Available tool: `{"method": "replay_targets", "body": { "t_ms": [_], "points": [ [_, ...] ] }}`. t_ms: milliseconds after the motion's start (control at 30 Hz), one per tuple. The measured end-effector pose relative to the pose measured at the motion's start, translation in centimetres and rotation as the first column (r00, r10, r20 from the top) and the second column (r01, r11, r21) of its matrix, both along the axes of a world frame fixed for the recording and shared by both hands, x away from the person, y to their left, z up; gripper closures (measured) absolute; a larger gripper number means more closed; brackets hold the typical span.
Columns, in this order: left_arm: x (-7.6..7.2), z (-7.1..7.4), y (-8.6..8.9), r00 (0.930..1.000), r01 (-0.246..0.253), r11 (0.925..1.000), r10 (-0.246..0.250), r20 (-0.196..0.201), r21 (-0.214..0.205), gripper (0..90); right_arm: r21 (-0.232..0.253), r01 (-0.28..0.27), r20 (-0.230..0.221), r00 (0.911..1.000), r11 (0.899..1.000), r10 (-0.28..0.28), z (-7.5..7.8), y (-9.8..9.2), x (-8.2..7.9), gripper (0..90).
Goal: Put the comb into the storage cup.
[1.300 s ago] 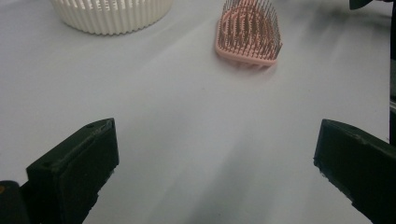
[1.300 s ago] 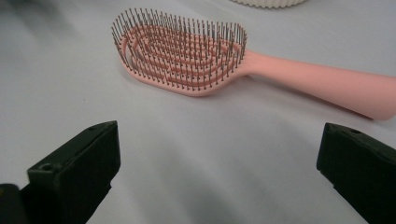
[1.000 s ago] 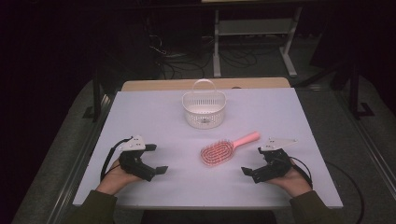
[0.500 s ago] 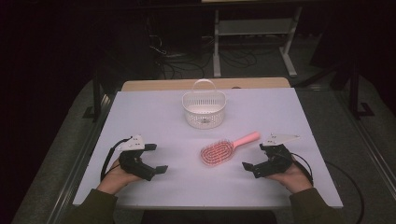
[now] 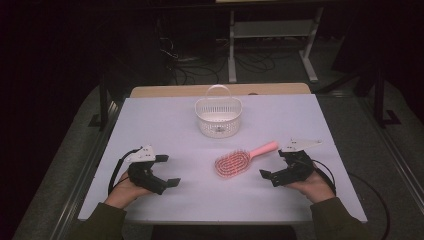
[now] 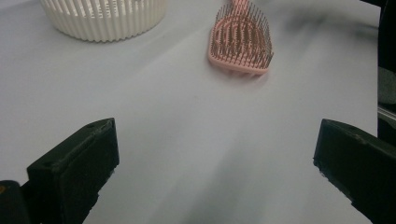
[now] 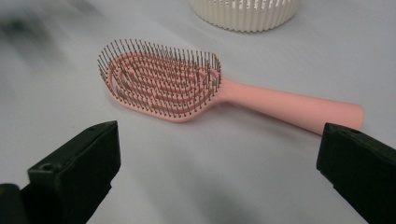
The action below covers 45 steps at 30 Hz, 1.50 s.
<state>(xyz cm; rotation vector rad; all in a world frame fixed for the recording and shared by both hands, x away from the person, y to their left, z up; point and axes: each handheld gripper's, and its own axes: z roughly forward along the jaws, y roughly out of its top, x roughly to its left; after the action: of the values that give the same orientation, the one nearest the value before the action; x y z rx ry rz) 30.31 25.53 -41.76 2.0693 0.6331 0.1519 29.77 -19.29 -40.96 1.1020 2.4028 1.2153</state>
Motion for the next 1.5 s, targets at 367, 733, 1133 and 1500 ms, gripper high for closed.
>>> {"method": "replay_targets", "body": {
  "t_ms": [367, 733, 1133, 1500],
  "points": [
    [0.0, 0.0, 0.1, 1.0, 0.008, 1.0, -0.008, -0.003, -0.006, 0.0, -0.017, 0.003, -0.006, 1.0, 1.0, -0.003, 0.2, 0.3, 0.8, 0.0],
    [0.0, 0.0, 0.0, 1.0, 0.005, 0.9999, -0.005, -0.008, -0.016, 0.0, -0.029, 0.009, -0.013, 0.9999, 1.0, -0.009, 0.5, 0.6, 2.0, 0.0],
    [0.0, 0.1, 0.1, 1.0, 0.005, 0.9998, -0.005, -0.004, -0.02, 0.0, -0.029, 0.009, -0.016, 0.9998, 1.0, -0.01, 1.1, 0.8, 2.8, 0.0],
    [0.0, 0.0, 0.1, 0.9999, 0.01, 0.9997, -0.01, -0.007, -0.022, 0.0, -0.033, 0.024, -0.019, 0.9995, 0.999, -0.025, 1.9, 0.4, 4.0, 0.0]
  ]
}}
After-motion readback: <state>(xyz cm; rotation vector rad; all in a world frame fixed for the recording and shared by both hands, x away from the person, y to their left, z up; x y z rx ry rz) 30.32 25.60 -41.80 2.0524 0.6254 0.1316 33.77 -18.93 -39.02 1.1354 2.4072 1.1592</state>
